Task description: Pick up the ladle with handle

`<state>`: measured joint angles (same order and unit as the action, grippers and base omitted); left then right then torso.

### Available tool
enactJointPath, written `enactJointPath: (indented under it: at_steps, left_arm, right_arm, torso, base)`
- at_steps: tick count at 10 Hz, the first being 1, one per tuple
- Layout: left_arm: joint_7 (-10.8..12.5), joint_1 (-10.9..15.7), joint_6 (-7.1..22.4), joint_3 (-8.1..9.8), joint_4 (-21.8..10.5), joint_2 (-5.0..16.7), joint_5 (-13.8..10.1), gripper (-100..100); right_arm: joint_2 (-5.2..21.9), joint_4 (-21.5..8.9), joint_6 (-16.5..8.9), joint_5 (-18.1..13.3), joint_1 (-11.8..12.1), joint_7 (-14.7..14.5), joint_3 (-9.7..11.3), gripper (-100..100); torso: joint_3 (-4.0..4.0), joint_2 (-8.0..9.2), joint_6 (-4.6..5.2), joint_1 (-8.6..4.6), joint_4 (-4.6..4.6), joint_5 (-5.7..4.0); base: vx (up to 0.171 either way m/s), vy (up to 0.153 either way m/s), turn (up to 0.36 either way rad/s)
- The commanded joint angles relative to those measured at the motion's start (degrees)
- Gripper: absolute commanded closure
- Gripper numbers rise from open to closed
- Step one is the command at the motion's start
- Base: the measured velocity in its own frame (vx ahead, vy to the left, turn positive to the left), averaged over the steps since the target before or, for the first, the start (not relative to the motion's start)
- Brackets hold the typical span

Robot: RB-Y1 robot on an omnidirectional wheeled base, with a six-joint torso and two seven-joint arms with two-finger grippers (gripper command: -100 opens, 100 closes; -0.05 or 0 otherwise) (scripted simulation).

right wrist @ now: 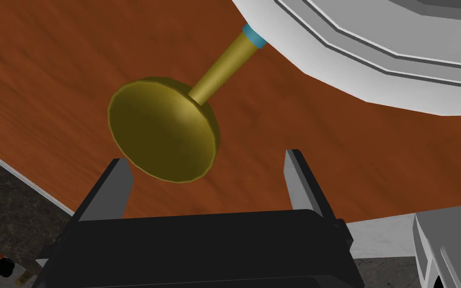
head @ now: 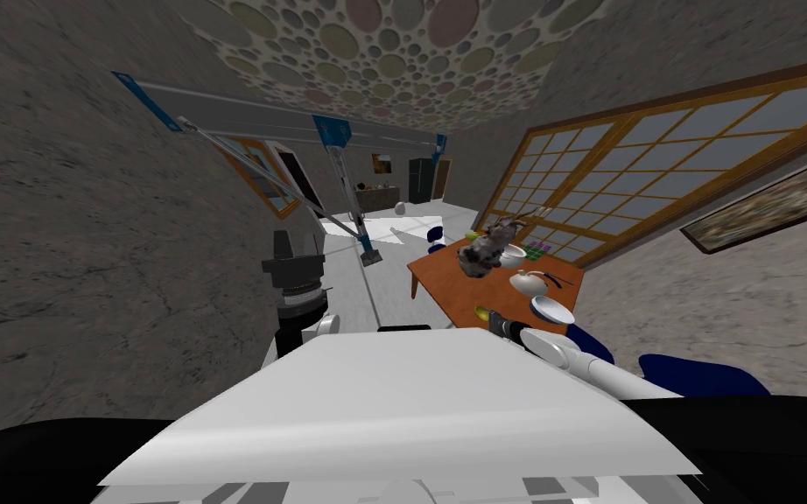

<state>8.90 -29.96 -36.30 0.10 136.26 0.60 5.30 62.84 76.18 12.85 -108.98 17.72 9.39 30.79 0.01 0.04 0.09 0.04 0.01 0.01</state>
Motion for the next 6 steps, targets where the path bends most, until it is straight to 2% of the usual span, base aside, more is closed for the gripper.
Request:
enactJointPath:
  at_steps: [1, 2, 4, 5, 6]
  left_arm:
    - [0.0, 0.0, 0.0, 0.0, 0.0, 0.0, 0.0, 0]
    - [0.0, 0.0, 0.0, 0.0, 0.0, 0.0, 0.0, 0]
    - [0.0, 0.0, 0.0, 0.0, 0.0, 0.0, 0.0, 0]
    - [0.0, 0.0, 0.0, 0.0, 0.0, 0.0, 0.0, 0]
    - [0.0, 0.0, 0.0, 0.0, 0.0, 0.0, 0.0, 0]
  right_arm:
    - [0.0, 0.0, 0.0, 0.0, 0.0, 0.0, 0.0, 0]
    - [-1.6, -1.62, -0.83, 0.16, -0.11, -0.96, 0.38, -100]
    - [-3.59, -3.66, -1.88, 0.35, -0.26, -2.17, 0.86, -100]
    - [-3.25, -3.26, -1.65, 0.18, -0.28, -2.02, 0.78, -100]
    - [-3.39, -3.3, -1.68, -0.08, -0.24, -1.84, 0.71, 100]
  torso:
    - [0.0, 0.0, 0.0, 0.0, 0.0, 0.0]
    - [0.01, 0.02, 0.0, 0.02, 0.01, 0.01]
    - [-0.06, -0.11, -0.01, -0.1, -0.02, -0.03]
    - [-0.08, -0.15, 0.0, -0.12, -0.03, -0.03]
    - [-0.05, -0.08, 0.0, -0.05, -0.02, -0.01]
  base:
    - [0.0, 0.0, 0.0]
    - [0.023, -0.015, 0.065]
    - [0.049, -0.039, 0.071]
    - [0.023, -0.017, 0.008]
    - [0.0, 0.0, 0.0]
